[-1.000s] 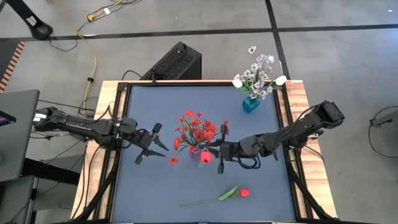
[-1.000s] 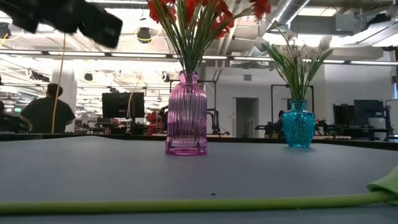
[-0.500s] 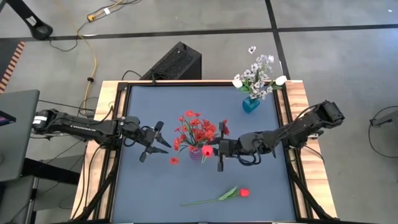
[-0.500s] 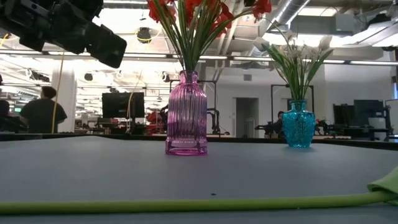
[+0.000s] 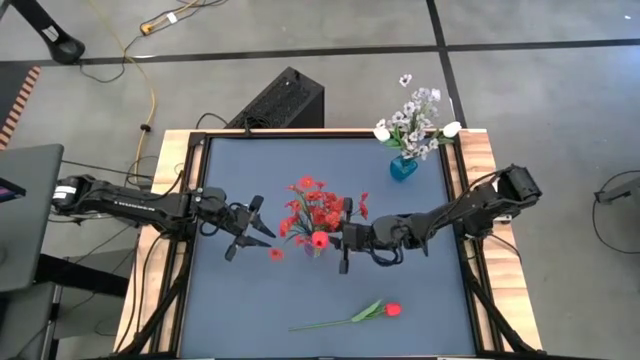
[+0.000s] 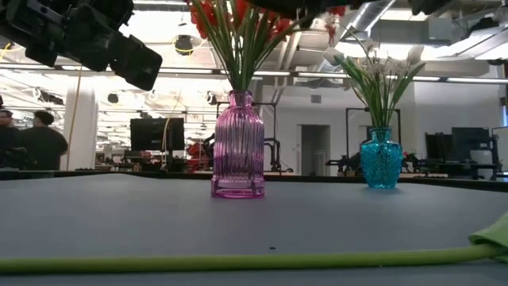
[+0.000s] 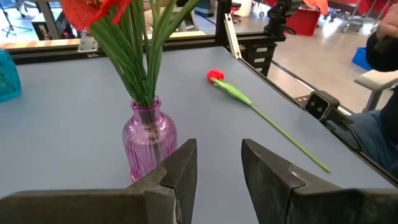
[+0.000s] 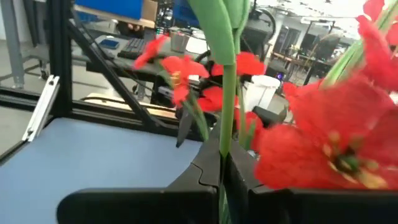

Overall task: Sort flowers into vase by color
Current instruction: Put the top red flower into the purple vase

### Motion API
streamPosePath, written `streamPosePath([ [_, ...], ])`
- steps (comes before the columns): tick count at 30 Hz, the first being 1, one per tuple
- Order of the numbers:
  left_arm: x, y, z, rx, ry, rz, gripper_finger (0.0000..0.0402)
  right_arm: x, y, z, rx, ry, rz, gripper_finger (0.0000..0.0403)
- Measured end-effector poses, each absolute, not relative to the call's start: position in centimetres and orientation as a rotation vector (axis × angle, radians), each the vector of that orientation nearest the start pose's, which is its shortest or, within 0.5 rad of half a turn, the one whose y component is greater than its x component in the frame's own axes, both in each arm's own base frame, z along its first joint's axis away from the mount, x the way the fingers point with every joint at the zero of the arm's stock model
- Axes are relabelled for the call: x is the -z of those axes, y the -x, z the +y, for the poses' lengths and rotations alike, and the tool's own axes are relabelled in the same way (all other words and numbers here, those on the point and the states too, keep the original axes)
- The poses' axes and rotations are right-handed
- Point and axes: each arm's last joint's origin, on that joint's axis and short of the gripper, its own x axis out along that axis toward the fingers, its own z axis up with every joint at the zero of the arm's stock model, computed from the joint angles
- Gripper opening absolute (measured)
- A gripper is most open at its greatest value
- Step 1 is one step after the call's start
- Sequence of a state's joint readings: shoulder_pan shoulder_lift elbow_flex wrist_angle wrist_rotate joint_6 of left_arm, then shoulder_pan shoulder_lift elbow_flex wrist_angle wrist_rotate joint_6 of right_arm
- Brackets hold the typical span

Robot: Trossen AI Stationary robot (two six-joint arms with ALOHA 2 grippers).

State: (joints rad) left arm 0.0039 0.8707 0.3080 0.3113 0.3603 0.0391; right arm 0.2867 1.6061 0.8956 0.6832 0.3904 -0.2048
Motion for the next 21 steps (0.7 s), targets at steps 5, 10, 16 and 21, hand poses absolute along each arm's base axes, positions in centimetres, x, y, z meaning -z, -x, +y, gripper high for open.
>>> streamPosePath([
  [5, -20.2, -18.1, -1.0, 0.359, 0.018, 0.247, 0.0113, -24.7, -33.9, 8.3, 0.115, 0.179, 0.069, 0.0029],
  [10, -20.1, -18.1, -1.0, 0.359, 0.017, 0.247, 0.0113, -24.3, -34.0, 7.9, 0.125, 0.151, 0.101, 0.0031],
  [16, -20.1, -18.1, -1.0, 0.359, 0.016, 0.248, 0.0113, -24.1, -34.0, 7.6, 0.132, 0.143, 0.122, 0.0037],
  [21, -20.1, -18.1, -1.0, 0.359, 0.018, 0.249, 0.0113, -24.0, -34.0, 7.4, 0.138, 0.145, 0.131, 0.0064],
])
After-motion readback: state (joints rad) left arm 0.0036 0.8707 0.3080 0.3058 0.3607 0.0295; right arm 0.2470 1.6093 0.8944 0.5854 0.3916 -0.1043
